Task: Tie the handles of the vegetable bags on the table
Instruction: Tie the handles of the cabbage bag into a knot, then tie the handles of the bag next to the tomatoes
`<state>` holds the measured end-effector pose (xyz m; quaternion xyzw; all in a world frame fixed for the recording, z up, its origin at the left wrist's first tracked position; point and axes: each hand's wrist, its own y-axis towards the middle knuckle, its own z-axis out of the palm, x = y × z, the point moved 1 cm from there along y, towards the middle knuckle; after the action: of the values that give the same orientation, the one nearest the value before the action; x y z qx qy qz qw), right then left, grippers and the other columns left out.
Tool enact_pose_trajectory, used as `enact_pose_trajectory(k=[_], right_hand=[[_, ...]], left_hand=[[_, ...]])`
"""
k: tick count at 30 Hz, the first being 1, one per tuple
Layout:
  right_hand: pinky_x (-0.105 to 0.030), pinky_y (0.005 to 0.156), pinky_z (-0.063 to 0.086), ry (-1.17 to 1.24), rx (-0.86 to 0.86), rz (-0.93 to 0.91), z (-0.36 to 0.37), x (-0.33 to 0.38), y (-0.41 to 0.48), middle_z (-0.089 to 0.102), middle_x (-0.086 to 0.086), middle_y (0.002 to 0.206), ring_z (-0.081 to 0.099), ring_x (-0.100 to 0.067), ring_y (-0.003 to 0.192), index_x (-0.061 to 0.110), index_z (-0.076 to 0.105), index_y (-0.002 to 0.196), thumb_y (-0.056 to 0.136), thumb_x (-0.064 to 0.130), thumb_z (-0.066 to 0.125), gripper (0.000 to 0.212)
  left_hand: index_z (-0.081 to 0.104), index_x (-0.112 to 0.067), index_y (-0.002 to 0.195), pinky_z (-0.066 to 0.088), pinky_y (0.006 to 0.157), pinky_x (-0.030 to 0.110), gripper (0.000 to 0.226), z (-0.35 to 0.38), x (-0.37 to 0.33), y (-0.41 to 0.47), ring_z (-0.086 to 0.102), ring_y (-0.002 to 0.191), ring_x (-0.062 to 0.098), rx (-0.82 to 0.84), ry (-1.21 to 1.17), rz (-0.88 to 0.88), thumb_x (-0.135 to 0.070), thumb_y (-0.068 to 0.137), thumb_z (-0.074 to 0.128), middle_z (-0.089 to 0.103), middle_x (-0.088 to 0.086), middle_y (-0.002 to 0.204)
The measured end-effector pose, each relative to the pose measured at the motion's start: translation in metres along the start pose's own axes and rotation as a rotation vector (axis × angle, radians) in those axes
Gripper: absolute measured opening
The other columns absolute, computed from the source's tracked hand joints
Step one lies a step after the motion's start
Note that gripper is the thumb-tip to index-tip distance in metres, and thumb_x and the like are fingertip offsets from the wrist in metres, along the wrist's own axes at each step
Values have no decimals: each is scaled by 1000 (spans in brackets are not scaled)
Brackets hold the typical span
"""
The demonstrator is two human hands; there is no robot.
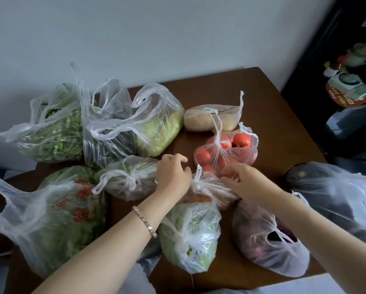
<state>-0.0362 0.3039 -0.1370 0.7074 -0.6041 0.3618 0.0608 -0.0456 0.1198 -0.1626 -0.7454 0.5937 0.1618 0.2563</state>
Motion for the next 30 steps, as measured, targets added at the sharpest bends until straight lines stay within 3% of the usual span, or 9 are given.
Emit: enact_pose_trajectory(k=[2, 6, 10, 14, 16, 19, 23, 28, 30], right_hand=[[-28, 83, 48, -166, 32, 60, -25, -10, -13, 61, -1, 108, 56, -14, 91, 19, 57, 114, 87, 41, 55, 35], [-34, 93, 43, -593, 239, 241, -36, -40, -40, 49, -5, 124, 51, -25, 112, 24, 37, 132, 72, 71, 53, 78], [-24, 77, 48, -629, 495, 305, -10, -76, -58, 64, 1, 110, 59, -15, 95, 15, 35, 134, 68, 61, 66, 86], [-29, 81, 50, -636, 326, 375, 13, -107, -60, 62, 0, 115, 60, -20, 106, 16, 51, 122, 86, 25, 56, 38], [-22, 68, 45, -538, 276, 351, 16, -113, -60, 61, 2, 93, 60, -22, 94, 17, 58, 90, 90, 24, 48, 12], [-23, 53, 32, -420, 241, 255, 11, -110, -56, 38, 6, 61, 46, -18, 70, 21, 35, 57, 89, 27, 49, 35], [-25, 48, 29, -177, -15, 255, -6, -103, -48, 43, 3, 61, 40, -18, 58, 19, 37, 63, 84, 25, 53, 28], [-27, 54, 36, -60, -251, 197, -28, -89, -43, 54, -2, 63, 48, -19, 55, 10, 55, 89, 89, 23, 50, 14], [-28, 56, 37, -63, -315, 135, -30, -87, -43, 55, -5, 65, 49, -22, 56, 10, 53, 96, 93, 25, 47, 16]], left_hand=[[63, -17, 104, 42, 89, 28, 19, 2, -14, -7, 53, 107, 21, 86, -150, 29, -14, 88, 52, 55, 5, 113], [65, -22, 90, 42, 78, 24, 14, 19, -44, -26, 57, 89, 9, 316, -227, 150, -17, 88, 52, 62, -10, 90], [65, -23, 84, 43, 78, 22, 13, 43, -60, -42, 56, 86, 9, 454, -207, 196, -17, 87, 54, 60, -10, 85], [64, -20, 92, 48, 83, 28, 10, 62, -65, -58, 58, 89, 13, 578, -112, 187, -20, 88, 55, 64, -3, 94], [62, -20, 102, 49, 89, 33, 16, 71, -68, -65, 58, 96, 16, 629, -32, 240, -23, 86, 59, 63, -2, 104], [53, -19, 123, 45, 95, 35, 40, 87, -76, -77, 53, 111, 25, 729, 104, 433, -21, 85, 62, 49, 5, 127], [49, -19, 128, 37, 103, 42, 43, 107, -81, -87, 37, 126, 34, 794, 264, 634, -25, 87, 59, 38, 14, 138], [56, -12, 116, 42, 91, 43, 29, 114, -77, -89, 47, 115, 33, 720, 567, 549, -29, 93, 48, 51, 14, 122], [60, -6, 107, 44, 81, 37, 30, 106, -72, -86, 57, 102, 32, 718, 523, 480, -29, 94, 46, 60, 15, 108]])
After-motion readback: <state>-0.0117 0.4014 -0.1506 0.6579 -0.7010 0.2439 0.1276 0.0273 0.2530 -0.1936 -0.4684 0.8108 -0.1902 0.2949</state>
